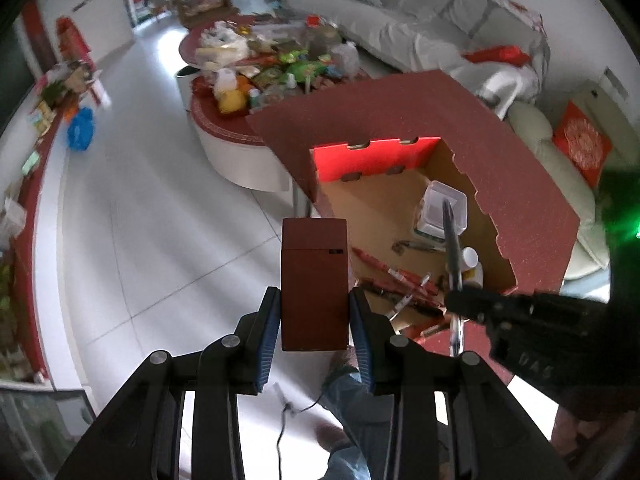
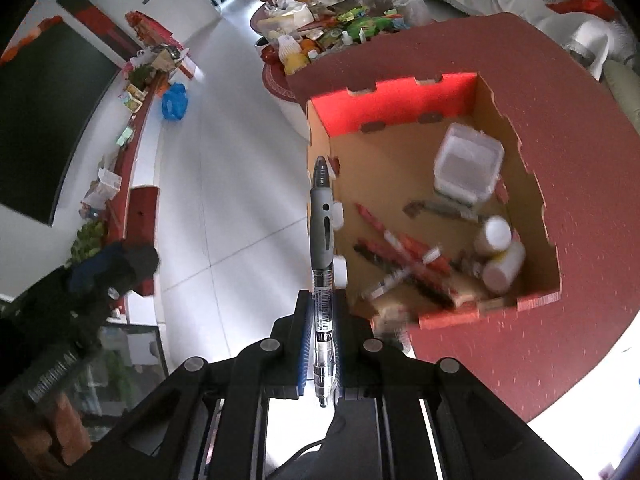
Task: Organize rigid objects
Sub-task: 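Carry the red card and grey pen over the cardboard box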
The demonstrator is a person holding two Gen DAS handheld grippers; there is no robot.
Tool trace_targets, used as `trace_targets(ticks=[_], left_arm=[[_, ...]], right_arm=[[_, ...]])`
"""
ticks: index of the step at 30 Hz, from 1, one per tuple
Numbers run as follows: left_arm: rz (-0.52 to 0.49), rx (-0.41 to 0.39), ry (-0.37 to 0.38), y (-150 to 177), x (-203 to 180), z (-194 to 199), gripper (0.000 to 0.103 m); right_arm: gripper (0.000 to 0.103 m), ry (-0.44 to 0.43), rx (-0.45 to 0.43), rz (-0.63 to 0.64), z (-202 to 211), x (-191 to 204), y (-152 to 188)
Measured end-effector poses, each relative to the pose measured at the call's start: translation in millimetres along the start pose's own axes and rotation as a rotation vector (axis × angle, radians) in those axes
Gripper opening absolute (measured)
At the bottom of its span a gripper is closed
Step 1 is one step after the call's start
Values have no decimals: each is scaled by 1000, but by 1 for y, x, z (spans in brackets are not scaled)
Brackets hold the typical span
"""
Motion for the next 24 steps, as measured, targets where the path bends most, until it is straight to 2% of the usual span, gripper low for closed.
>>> trace_targets(ticks=[4, 8, 16, 24], left_arm=[[-60, 11, 30, -43, -8, -20, 37], [-133, 34, 69, -76, -21, -40, 37], [-402, 97, 160, -117, -55, -90, 37], [-711, 153, 248, -146, -68, -139, 37]], right_arm=[[11, 27, -24, 8, 4, 2, -39], [11, 64, -37, -59, 5, -19, -64], [11, 170, -88, -324, 15, -73, -64], [11, 265, -175, -648, 20, -82, -52]])
Point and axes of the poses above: each gripper's, at about its wrist camera, not at the fingertips, and z roughly against the way its jaws point, x to its left, y to its underside, the point moved 2 cm from there along -z, roughly the way its jaws point, and after that the axes turned 5 degrees about -z, right-handed, at the moved point
